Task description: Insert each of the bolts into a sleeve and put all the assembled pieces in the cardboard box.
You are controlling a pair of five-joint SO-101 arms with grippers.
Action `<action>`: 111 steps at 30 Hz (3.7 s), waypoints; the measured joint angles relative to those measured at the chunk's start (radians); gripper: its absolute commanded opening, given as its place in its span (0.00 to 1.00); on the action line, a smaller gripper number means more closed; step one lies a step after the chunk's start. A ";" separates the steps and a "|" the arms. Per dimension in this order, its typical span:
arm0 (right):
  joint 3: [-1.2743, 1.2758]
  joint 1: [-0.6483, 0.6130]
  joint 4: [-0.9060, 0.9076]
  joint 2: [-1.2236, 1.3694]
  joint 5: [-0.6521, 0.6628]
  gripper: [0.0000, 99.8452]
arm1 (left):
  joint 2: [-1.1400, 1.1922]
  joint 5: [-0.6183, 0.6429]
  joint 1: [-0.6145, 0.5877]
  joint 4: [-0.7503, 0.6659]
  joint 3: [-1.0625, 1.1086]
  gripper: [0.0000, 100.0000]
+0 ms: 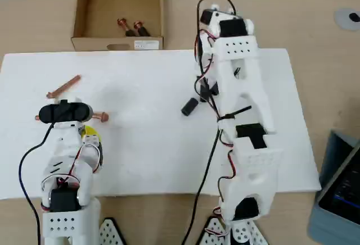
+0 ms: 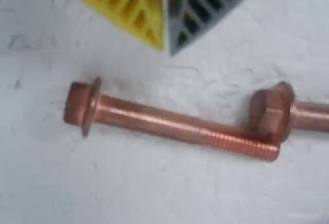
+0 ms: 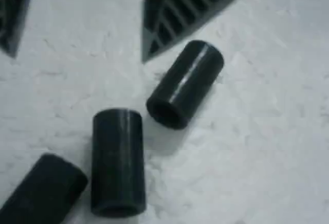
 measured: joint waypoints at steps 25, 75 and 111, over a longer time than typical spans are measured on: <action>-0.127 0.057 -0.141 0.278 0.000 0.18 | 0.000 0.000 0.000 0.000 0.000 0.00; -0.130 0.058 0.048 -0.270 0.043 0.01 | 0.000 0.000 0.000 0.000 0.000 0.00; 1.369 0.089 -0.299 -1.613 0.133 0.01 | 0.776 -0.032 0.000 0.249 -0.898 0.00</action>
